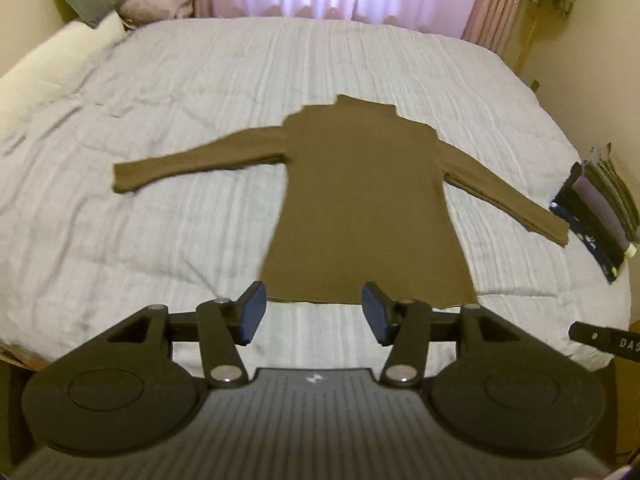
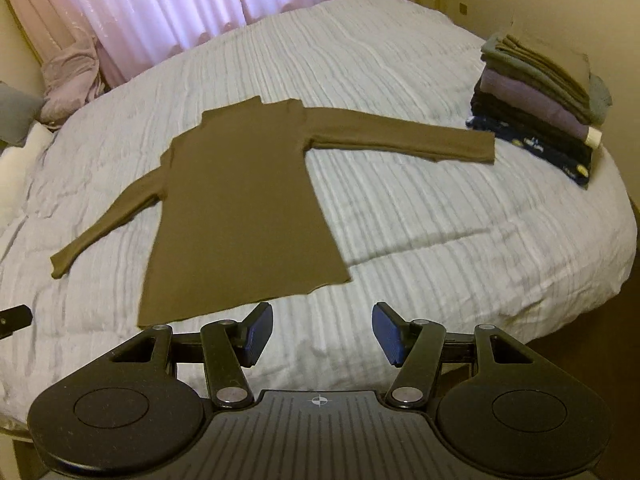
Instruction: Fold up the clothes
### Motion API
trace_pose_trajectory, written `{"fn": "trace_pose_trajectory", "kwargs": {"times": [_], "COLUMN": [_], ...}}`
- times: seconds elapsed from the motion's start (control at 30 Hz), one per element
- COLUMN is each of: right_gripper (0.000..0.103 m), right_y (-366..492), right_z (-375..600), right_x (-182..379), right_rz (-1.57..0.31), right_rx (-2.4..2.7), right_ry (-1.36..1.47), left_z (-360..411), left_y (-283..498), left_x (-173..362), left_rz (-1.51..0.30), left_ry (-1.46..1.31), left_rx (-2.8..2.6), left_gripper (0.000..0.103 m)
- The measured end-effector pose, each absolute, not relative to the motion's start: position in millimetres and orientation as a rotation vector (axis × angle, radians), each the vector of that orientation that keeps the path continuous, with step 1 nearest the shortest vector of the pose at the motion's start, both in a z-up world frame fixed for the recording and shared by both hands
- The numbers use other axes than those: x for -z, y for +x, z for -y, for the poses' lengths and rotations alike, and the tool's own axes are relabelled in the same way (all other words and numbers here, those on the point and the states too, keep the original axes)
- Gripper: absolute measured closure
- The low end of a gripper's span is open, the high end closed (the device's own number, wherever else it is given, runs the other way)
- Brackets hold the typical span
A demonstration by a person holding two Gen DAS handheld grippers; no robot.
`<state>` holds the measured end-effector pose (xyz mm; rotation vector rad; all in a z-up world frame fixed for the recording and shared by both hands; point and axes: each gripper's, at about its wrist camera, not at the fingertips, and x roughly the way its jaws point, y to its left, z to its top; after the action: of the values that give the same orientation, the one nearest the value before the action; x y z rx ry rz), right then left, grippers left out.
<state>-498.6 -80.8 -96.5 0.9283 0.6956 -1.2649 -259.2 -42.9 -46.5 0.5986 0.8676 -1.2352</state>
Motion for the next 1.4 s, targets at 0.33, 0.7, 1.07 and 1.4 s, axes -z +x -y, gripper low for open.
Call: {"fn": "trace_pose_trajectory", "kwargs": {"times": [0.33, 0.7, 1.07, 1.4], "right_gripper": [0.044, 0.044, 0.044, 0.044], "right_y": [-456, -456, -465, -466], "right_z": [52, 44, 51, 62], "right_x": [95, 84, 77, 81], "right_rz": [-0.744, -0.745, -0.746, -0.785], "right_rx": [1.257, 1.272, 1.265, 1.228], "right_ry": [0.896, 0.857, 0.816, 0.785], "left_z": [15, 0, 5, 11], "left_y": [-231, -231, -242, -250], "left_x": [26, 17, 15, 28], "left_rz": [-0.821, -0.798, -0.783, -0.813], "left_ry": [0.603, 0.568, 0.575, 0.605], "left_rx": [1.225, 1.240, 1.242, 1.219], "left_gripper": [0.054, 0.051, 0.049, 0.049]}}
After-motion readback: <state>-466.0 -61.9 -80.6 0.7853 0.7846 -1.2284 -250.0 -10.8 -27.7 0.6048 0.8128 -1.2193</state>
